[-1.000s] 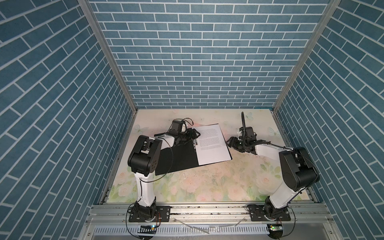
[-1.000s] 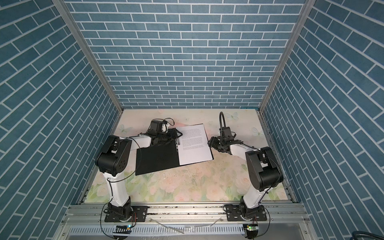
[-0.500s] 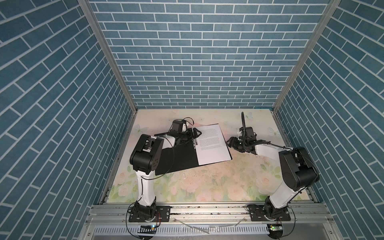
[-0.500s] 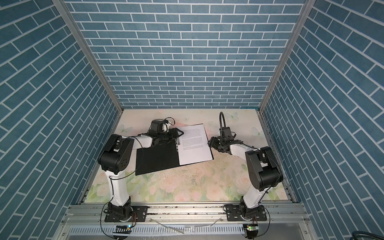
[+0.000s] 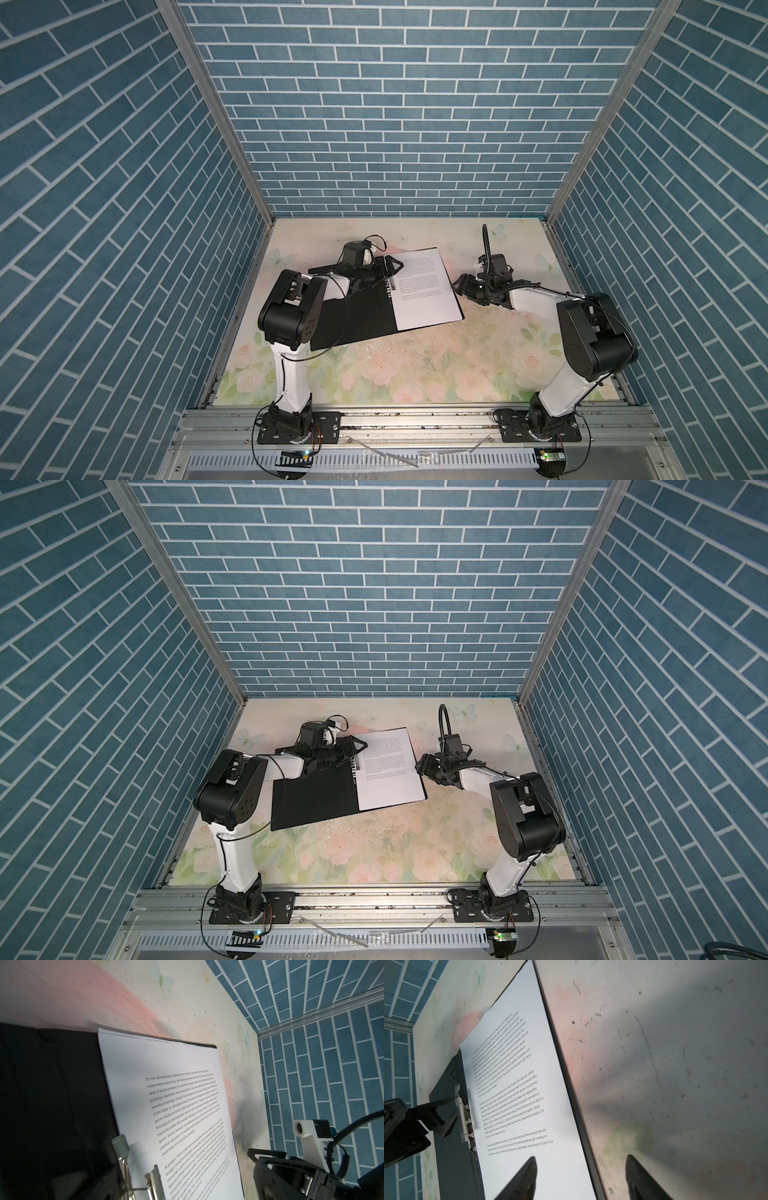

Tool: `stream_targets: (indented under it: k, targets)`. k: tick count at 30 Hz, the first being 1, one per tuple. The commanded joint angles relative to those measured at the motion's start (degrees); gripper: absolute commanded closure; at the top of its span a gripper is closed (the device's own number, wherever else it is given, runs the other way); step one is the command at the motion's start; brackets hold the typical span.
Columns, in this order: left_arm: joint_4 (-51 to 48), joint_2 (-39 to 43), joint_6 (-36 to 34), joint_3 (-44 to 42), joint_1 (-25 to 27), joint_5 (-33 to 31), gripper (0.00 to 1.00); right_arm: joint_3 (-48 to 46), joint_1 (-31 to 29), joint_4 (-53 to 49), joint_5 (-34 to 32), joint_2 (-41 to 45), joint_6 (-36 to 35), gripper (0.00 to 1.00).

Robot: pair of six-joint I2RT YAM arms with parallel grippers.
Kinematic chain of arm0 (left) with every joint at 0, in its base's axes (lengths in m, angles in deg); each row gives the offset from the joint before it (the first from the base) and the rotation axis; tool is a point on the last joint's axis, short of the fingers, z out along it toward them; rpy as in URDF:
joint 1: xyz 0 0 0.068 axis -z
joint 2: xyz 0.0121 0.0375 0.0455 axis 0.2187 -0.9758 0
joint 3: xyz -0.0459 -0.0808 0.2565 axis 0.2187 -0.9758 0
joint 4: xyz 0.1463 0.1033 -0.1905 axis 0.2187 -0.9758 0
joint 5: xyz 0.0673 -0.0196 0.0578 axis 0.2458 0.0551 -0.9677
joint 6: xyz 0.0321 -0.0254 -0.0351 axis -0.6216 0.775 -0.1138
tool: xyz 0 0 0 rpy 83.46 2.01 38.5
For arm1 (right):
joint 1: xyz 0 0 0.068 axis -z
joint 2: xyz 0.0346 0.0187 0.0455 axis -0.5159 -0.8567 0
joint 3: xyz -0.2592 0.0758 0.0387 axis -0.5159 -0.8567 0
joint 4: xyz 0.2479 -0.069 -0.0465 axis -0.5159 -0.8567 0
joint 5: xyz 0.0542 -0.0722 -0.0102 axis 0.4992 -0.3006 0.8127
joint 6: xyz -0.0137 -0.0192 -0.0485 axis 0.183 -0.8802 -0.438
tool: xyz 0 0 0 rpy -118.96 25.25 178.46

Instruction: Put the files into the folder

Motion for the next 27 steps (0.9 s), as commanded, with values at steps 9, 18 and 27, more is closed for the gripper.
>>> stream_targets:
  k: [9, 18, 27]
  targets:
    - [11.64, 6.69, 5.34, -6.08, 1.06, 1.75, 0.0, -1.87, 0.21, 2.11, 1.0, -0.8, 1.2, 0.32]
    - [11.9, 10.21, 3.97, -9.64, 3.77, 2.8, 0.0, -1.96, 0.22, 1.5, 1.0, 0.04, 1.42, 0.33]
    - [-1.0, 16.65, -1.81, -11.25, 0.37, -3.59, 0.0, -0.88, 0.13, 0.54, 1.98, 2.06, 6.63, 0.38]
